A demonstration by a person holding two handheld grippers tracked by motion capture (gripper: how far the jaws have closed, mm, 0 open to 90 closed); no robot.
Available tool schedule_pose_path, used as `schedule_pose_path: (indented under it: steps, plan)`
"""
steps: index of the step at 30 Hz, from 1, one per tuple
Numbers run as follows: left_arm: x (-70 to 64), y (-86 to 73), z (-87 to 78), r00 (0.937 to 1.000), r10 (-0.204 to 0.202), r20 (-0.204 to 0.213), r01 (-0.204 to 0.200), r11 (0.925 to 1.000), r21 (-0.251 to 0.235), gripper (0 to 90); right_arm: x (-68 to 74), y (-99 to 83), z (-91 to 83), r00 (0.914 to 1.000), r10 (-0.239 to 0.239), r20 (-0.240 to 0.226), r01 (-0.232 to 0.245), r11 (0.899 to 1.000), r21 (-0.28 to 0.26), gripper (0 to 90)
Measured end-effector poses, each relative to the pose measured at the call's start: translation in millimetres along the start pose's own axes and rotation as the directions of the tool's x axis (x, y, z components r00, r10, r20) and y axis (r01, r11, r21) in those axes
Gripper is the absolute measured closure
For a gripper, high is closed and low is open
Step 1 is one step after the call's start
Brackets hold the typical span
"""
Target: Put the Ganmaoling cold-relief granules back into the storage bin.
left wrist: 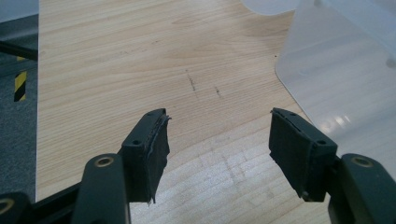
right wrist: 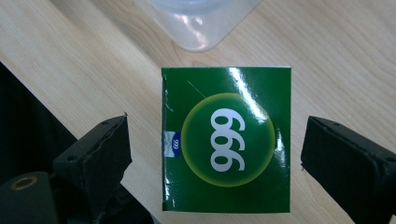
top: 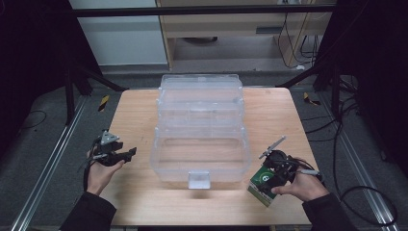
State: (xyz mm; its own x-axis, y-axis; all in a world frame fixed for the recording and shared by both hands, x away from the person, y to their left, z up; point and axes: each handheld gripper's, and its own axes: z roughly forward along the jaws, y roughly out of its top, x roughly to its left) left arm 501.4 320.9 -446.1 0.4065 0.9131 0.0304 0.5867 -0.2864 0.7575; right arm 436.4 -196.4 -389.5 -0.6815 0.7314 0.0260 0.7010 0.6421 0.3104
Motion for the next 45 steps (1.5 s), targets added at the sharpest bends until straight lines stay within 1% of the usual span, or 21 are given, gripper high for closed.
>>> schedule_pose_path:
  steps: [1, 2, 11, 13, 15, 17, 19, 21, 23, 25, 27, 29, 38, 40, 45]
  plan:
    - [0.1, -0.1, 0.1, 1.0, 0.0, -0.001, 0.0, 1.0, 0.001, 36.9, -0.8, 0.0, 2.0, 1.0, -0.008, 0.0, 0.008, 1.0, 0.004, 8.6]
    - [0.0, -0.2, 0.3, 1.0, -0.002, -0.001, 0.002, 1.0, 0.0, 36.9, -0.8, 0.0, 3.8, 1.0, -0.004, -0.001, 0.004, 1.0, 0.011, 8.4]
    - [0.4, -0.5, 0.3, 1.0, 0.006, -0.002, -0.006, 1.0, 0.006, 36.9, -5.9, -0.7, 17.4, 0.9997, -0.024, -0.001, 0.024, 0.999, 0.048, 8.2]
    - [0.4, -0.6, 0.7, 1.0, 0.007, -0.002, -0.007, 1.0, 0.006, 36.9, -5.9, -0.9, 20.3, 0.9999, -0.015, -0.002, 0.015, 0.998, 0.056, 8.4]
    - [0.2, -0.8, 0.9, 1.0, 0.008, -0.001, -0.008, 0.9999, 0.01, 36.9, -7.2, -0.9, 23.6, 0.9996, -0.029, -0.007, 0.029, 0.998, 0.061, 8.6]
    - [-0.2, -1.0, 1.5, 1.0, 0.007, -0.001, -0.007, 0.9999, 0.009, 36.9, -6.5, -0.8, 26.3, 0.9998, -0.02, -0.007, 0.02, 0.997, 0.072, 9.2]
    - [0.0, -1.0, 1.7, 0.9999, 0.011, -0.001, -0.011, 0.9999, 0.012, 36.8, -7.8, -0.5, 29.1, 0.9994, -0.031, -0.013, 0.032, 0.996, 0.079, 9.9]
    - [0.0, -1.2, 1.9, 0.9999, 0.011, -0.002, -0.011, 0.9998, 0.013, 36.9, -8.4, -0.4, 31.7, 0.9998, -0.016, -0.014, 0.018, 0.996, 0.091, 11.5]
    - [0.1, -1.3, 2.0, 0.9999, 0.012, -0.002, -0.012, 0.9998, 0.013, 36.9, -9.6, -0.3, 33.9, 0.9997, -0.022, -0.014, 0.023, 0.995, 0.098, 13.0]
    - [0.3, -1.4, 2.1, 0.9999, 0.011, -0.002, -0.011, 0.9999, 0.014, 36.9, -9.5, -0.4, 35.7, 0.9998, -0.013, -0.016, 0.014, 0.994, 0.106, 13.7]
    - [0.3, -1.5, 2.2, 0.9999, 0.011, -0.002, -0.011, 0.9998, 0.014, 36.9, -9.9, -0.1, 36.1, 0.9998, -0.012, -0.016, 0.014, 0.994, 0.107, 14.4]
    - [0.1, -1.5, 2.3, 0.9999, 0.011, -0.002, -0.011, 0.9998, 0.015, 36.9, -10.5, 0.4, 35.9, 0.9996, -0.022, -0.015, 0.023, 0.994, 0.109, 14.9]
    - [0.1, -1.9, 2.9, 0.9999, 0.012, -0.003, -0.012, 0.9998, 0.017, 36.9, -10.4, 0.7, 35.3, 0.9996, -0.018, -0.019, 0.02, 0.993, 0.114, 16.5]
    - [0.0, -2.0, 3.0, 0.9999, 0.015, -0.003, -0.015, 0.9997, 0.02, 36.9, -10.2, 0.6, 35.0, 0.9998, -0.009, -0.019, 0.011, 0.994, 0.113, 16.8]
    - [-0.2, -2.1, 3.5, 0.9999, 0.016, -0.003, -0.016, 0.9997, 0.021, 36.8, -10.6, 0.2, 33.6, 0.9999, -0.004, -0.016, 0.006, 0.994, 0.111, 17.2]
